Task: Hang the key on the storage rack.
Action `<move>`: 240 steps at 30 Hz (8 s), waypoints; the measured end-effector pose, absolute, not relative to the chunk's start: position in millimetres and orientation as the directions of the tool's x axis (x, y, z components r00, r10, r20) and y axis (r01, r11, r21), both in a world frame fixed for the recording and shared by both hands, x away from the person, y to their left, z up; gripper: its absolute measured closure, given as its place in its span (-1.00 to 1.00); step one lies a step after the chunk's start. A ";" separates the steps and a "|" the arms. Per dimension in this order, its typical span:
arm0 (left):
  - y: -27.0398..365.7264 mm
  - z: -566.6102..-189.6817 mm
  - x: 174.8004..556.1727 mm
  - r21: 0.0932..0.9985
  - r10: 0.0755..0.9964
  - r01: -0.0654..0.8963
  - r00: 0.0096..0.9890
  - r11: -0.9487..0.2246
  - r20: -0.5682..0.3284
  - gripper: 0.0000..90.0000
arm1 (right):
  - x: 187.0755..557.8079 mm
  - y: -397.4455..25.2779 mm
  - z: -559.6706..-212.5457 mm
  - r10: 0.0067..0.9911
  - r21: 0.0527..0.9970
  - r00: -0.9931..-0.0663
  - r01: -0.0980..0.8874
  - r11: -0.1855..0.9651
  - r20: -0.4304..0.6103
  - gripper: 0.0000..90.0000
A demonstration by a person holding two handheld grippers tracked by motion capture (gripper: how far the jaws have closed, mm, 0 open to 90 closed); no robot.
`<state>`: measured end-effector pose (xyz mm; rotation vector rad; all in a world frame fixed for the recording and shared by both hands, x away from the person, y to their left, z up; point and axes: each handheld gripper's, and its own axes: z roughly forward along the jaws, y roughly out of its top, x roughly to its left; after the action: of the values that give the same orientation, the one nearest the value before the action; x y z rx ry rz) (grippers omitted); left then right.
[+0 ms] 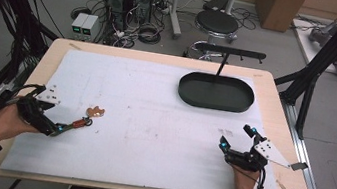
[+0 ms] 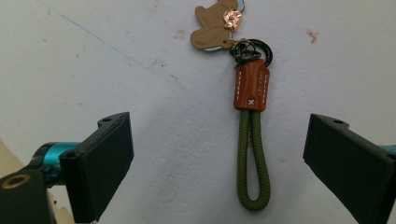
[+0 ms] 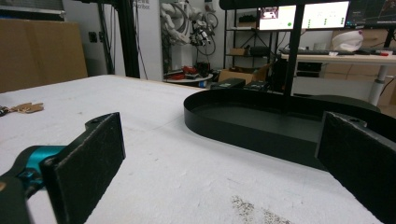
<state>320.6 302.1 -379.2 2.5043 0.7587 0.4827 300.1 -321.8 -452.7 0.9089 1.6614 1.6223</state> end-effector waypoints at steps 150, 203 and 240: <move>103.8 -313.0 353.0 0.768 0.149 0.094 0.989 -0.633 0.002 0.76 | 367.3 -143.6 -311.0 0.063 0.824 -0.994 -0.035 0.565 -0.086 -0.87; 114.9 -322.9 359.6 0.841 0.139 0.097 0.990 -0.531 -0.027 -0.05 | 368.8 -131.7 -317.6 0.010 0.702 -0.995 -0.066 0.709 -0.104 0.61; 258.9 -389.1 308.2 0.973 0.613 0.163 0.789 -0.161 -0.031 -0.96 | 399.9 -270.0 -304.6 0.788 0.953 -0.607 0.168 0.254 -0.103 0.61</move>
<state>308.2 258.9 -389.1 1.7159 0.6121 0.4424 399.9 -270.0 -304.6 0.8651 1.9451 1.3708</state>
